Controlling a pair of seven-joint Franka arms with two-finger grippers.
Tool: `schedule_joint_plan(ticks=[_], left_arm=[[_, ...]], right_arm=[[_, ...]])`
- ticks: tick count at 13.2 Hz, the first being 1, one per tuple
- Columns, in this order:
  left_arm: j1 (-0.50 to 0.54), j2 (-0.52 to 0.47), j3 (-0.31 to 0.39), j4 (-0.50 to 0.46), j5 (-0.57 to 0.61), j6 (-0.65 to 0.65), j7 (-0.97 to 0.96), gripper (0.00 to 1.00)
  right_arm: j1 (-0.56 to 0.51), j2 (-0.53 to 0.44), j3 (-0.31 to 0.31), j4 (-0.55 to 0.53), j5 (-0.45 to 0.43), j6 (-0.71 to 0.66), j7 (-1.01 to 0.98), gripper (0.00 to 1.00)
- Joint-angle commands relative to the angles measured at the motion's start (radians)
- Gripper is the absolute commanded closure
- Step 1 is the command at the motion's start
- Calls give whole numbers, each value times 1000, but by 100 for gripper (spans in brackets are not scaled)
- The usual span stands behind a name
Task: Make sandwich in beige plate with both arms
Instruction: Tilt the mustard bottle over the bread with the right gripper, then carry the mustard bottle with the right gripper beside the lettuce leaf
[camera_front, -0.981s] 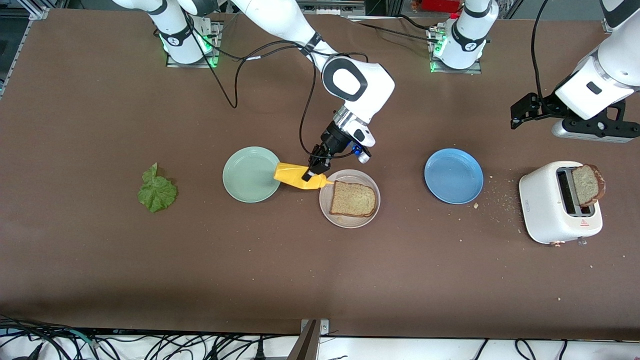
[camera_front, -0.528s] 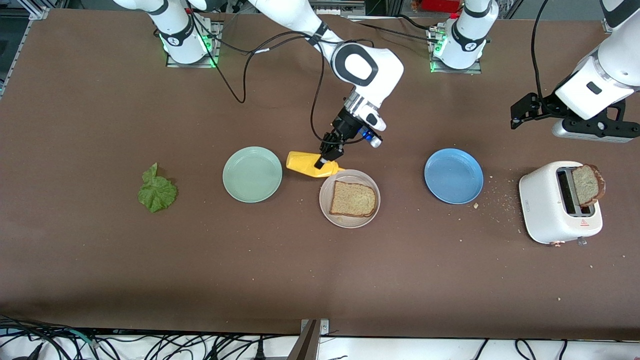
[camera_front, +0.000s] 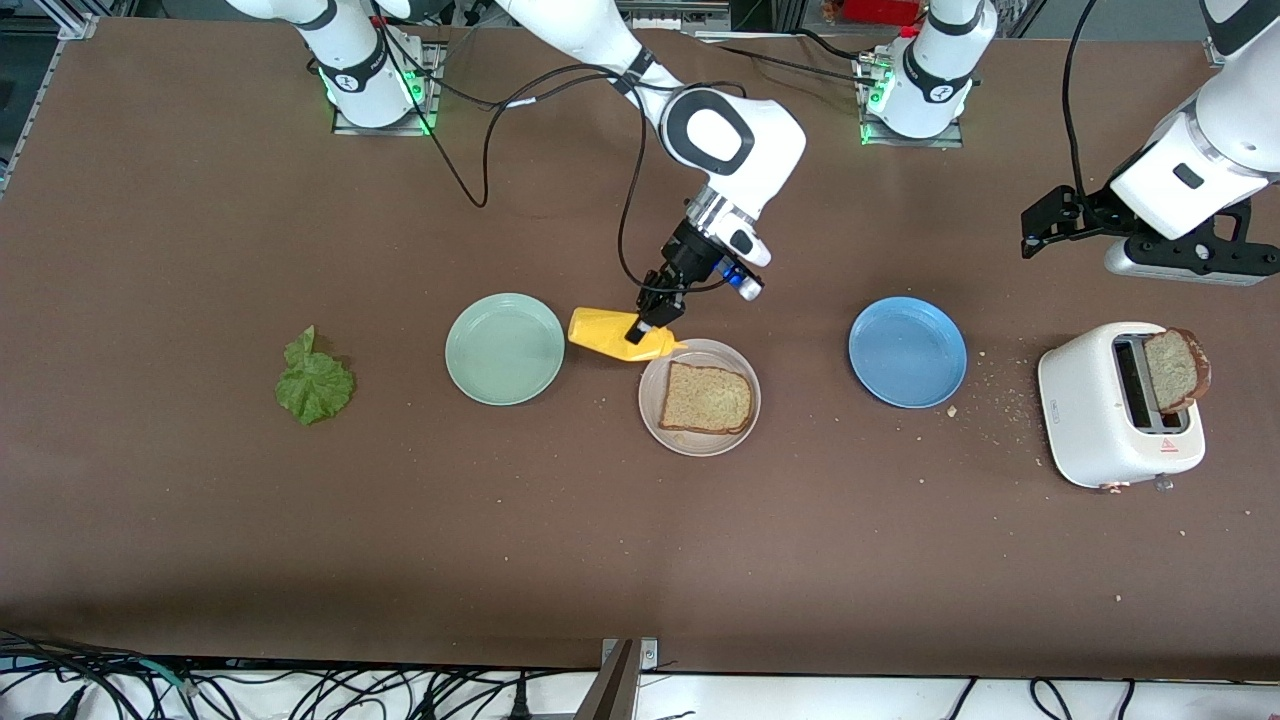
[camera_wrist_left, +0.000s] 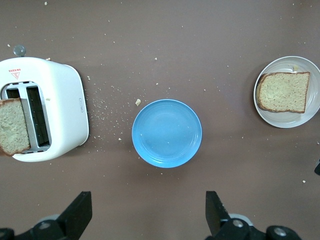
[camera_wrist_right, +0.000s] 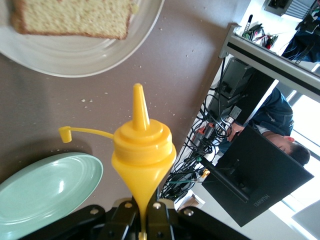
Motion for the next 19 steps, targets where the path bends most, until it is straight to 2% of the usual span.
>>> schedule_joint_plan(ticks=[1,4,7,13,16,18,19], left_arm=[[7,10,-1,23,-21,-8,13,0],[7,10,0,23,-20,-8,13,0],[7,10,-1,23,-21,-8,13,0],[7,10,-1,23,-21,-8,13,0],[7,10,-1,23,-21,-8,13,0],[7,10,0,23,-20,-8,13,0],[9,14,0,23,-16,-8,15,0]], right_arm=[[-28,-20,5,53,81,5,-17,100],[-83,-71,5,67,266,11,-83,100],[-109,-111,3,67,408,12,-88,100],[-236,-212,-6,53,885,43,-115,100],[-331,-359,-8,-92,1089,46,-216,100],[-405,-451,-8,-209,1213,46,-367,100],[-457,-488,-8,-265,1304,46,-446,100]])
